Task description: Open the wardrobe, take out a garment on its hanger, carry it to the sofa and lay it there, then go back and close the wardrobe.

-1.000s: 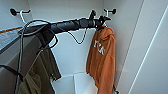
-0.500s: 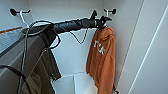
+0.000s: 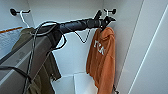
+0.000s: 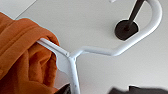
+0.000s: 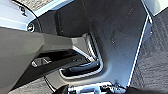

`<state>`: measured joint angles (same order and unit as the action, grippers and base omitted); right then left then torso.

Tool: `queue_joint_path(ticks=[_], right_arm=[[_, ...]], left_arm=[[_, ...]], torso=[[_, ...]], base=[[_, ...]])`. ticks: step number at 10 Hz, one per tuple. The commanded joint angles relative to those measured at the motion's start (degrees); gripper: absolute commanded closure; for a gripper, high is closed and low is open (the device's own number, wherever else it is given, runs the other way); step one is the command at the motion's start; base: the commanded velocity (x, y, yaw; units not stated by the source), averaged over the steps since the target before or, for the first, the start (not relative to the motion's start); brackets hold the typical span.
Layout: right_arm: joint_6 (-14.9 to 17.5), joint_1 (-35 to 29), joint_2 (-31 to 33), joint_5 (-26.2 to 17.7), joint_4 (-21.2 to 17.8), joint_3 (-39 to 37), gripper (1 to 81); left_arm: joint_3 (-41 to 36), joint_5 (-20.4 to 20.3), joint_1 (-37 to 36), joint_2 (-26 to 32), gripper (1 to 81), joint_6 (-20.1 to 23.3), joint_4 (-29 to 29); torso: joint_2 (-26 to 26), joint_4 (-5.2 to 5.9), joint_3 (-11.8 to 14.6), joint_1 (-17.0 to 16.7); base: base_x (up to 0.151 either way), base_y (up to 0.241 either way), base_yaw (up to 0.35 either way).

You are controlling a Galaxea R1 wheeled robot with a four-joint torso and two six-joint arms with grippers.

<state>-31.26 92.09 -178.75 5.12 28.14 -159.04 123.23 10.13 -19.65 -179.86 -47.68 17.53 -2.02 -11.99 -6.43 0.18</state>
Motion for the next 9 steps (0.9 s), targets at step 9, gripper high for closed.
queue_joint_path(ticks=[9], right_arm=[[-0.04,-0.72,-1.02,-2.31,0.25,0.32,1.0]], left_arm=[[1.84,-4.58,-8.69,-1.74,1.0,0.3,-6.81]], torso=[[0.0,0.0,0.0,0.0]], base=[[0.0,0.0,0.0]])
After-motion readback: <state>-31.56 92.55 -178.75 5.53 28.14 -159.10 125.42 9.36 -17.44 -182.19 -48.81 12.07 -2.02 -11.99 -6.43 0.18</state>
